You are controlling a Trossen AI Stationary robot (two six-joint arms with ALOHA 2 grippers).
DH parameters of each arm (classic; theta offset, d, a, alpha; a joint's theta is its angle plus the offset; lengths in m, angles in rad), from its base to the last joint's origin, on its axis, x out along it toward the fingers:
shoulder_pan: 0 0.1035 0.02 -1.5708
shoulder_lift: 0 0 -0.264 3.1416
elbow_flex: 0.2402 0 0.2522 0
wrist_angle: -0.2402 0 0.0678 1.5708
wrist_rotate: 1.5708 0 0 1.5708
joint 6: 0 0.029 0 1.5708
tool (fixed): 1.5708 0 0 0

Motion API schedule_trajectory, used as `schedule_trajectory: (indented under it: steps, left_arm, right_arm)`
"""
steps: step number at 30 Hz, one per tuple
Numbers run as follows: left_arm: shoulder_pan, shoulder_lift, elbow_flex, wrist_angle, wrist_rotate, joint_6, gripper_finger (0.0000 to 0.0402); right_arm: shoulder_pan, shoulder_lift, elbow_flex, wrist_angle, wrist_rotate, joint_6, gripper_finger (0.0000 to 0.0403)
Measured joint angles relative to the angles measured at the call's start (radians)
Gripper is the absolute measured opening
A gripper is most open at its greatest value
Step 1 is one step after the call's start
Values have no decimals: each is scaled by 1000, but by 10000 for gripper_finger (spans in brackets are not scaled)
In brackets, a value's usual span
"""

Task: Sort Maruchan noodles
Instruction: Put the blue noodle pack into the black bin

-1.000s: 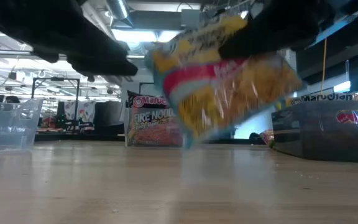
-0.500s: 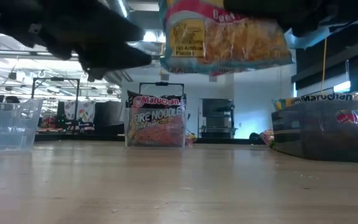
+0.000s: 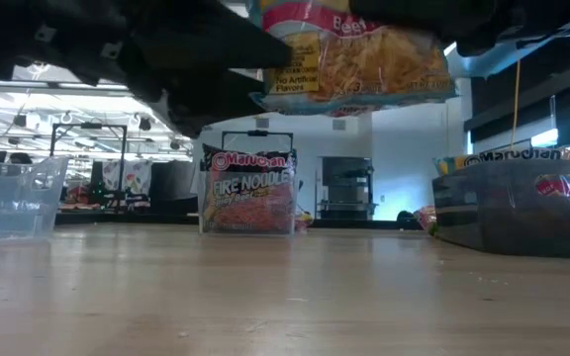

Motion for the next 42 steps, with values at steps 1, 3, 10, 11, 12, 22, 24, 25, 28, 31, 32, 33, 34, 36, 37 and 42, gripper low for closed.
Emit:
schedule_trajectory:
  steps: [1,3,10,11,12,22,24,25,28,31,32,33,34,36,37,42]
  left_arm:
    - [3,4,10,-1,-6,1,229]
    - [8,7,23,-2,-17,1,229]
    - [29,10,37,-6,-14,1,229]
    - [29,10,37,-6,-19,1,229]
    - [29,10,37,-12,-23,1,229]
    - [12,10,38,-23,-69,64,184]
    - [5,10,39,-22,-71,84,164]
    - [2,10,39,-22,-75,93,155]
    - [-2,10,40,-31,-78,107,136]
    - [-2,9,40,-44,-79,106,131]
    - [-2,8,41,-48,-79,107,131]
    - [-2,8,41,-54,-79,107,130]
    - [-2,8,41,-63,-78,108,130]
    - [-2,7,42,-87,-83,111,129]
    - [-4,6,42,-99,-89,111,129]
    - [-21,6,42,-156,-124,108,129]
  right_arm:
    - [0,0,0,1,0,0,112]
    - [2,0,0,7,0,0,112]
    - [-7,23,1,62,1,0,112]
    - [-7,37,5,79,1,0,112]
    - [-7,50,13,86,1,-4,112]
    - [-5,84,47,91,-26,-4,112]
    - [-5,84,47,92,-26,-1,112]
    - [-5,85,47,92,-26,0,112]
    - [-5,85,47,92,-26,6,113]
    - [-5,86,47,89,-25,25,114]
    - [-5,86,47,87,-22,26,117]
    - [-5,86,47,84,-9,25,122]
    - [-5,86,47,79,4,26,130]
    - [-5,86,47,62,20,26,153]
    - [-5,81,47,44,20,26,166]
    - [-4,38,46,-67,29,42,246]
